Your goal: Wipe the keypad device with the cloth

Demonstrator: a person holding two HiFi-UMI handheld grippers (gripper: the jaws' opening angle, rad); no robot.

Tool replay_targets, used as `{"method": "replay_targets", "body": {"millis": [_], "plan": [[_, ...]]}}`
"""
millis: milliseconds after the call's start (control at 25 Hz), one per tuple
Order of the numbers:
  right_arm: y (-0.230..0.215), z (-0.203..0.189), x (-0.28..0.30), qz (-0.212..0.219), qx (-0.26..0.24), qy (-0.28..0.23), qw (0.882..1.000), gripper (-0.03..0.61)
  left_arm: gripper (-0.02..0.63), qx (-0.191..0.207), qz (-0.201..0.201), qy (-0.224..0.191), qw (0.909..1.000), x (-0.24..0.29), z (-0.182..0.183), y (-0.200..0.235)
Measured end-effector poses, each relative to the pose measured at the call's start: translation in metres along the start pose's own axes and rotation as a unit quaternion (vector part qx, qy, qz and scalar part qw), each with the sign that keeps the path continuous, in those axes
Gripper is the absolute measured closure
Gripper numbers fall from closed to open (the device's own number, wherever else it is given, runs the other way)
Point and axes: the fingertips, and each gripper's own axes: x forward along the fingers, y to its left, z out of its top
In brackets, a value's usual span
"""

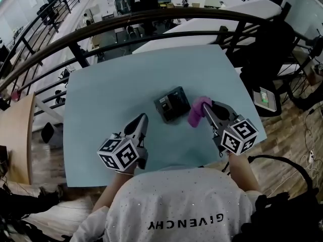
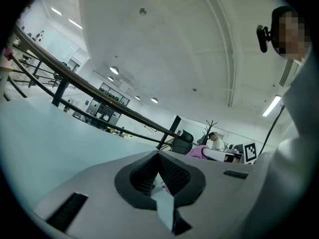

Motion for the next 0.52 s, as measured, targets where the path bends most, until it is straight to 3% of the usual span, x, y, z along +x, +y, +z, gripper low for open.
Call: {"method": "replay_targets", "body": {"millis": [520], "plan": [[-0.016,-0.008,0.003,-0.017,-0.013,0.025,0.999,0.551,0.614,-0.008,0.014,-0.002,0.9999,-0.001,-0.003,0.011]]}}
